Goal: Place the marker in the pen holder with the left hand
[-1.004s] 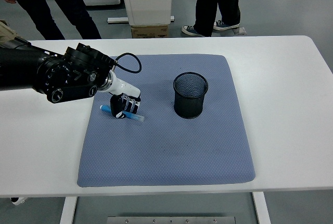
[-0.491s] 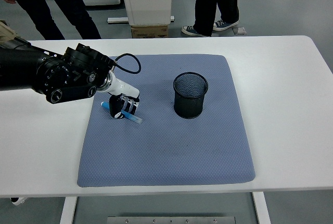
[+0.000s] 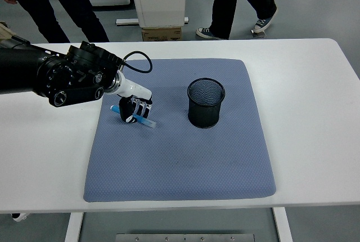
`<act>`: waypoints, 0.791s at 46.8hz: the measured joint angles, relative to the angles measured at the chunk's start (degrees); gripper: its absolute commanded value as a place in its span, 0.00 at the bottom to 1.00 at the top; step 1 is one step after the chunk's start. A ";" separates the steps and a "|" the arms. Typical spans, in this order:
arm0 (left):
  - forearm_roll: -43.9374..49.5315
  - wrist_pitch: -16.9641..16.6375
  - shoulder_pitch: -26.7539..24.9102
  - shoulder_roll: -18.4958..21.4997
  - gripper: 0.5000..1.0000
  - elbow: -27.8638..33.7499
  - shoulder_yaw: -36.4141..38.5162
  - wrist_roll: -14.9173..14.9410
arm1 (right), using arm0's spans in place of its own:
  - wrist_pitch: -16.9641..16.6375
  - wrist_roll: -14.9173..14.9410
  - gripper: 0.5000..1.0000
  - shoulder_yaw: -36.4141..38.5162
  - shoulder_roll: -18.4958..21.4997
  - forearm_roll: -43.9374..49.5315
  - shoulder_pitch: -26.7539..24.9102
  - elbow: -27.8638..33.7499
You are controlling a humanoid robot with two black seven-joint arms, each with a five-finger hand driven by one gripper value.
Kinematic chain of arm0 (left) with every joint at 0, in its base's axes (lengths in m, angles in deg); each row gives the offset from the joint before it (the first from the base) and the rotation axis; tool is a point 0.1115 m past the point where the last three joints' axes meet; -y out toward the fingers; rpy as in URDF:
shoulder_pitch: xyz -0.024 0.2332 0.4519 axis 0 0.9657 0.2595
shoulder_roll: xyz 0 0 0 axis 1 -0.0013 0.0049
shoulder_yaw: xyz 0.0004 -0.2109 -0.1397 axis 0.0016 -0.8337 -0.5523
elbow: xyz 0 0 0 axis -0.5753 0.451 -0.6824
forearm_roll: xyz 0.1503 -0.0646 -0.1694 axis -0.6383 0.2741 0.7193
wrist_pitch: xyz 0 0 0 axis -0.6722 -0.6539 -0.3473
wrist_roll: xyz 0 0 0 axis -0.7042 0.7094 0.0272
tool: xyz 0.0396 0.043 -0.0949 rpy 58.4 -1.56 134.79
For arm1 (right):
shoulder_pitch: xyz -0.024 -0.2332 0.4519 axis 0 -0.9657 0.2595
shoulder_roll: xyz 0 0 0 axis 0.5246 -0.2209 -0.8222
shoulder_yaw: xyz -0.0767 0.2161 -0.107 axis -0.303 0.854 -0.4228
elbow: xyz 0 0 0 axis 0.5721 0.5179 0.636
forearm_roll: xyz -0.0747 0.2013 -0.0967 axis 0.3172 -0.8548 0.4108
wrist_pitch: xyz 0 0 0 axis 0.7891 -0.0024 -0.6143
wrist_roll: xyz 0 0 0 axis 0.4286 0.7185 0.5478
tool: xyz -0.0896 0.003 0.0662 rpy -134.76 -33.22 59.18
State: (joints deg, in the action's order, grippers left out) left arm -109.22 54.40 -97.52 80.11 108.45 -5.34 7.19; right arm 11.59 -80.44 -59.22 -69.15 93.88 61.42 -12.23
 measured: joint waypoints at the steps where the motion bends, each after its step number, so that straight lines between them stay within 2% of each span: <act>1: 0.27 0.00 -0.06 0.01 0.00 -0.01 -0.02 0.00 | 0.00 0.00 1.00 0.00 0.00 0.00 0.01 0.00; 16: 3.37 0.18 -1.89 1.53 0.00 -1.44 -1.37 -0.16 | 0.00 0.00 1.00 0.00 0.00 0.00 -0.01 0.00; 37: 7.76 0.18 -2.60 1.51 0.00 -1.74 -6.38 -0.02 | 0.00 0.00 1.00 0.00 0.00 0.00 -0.03 0.00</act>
State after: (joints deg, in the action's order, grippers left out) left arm -101.46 54.58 -100.11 81.62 106.72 -11.72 7.17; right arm 11.59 -80.44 -59.22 -69.15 93.88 61.39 -12.23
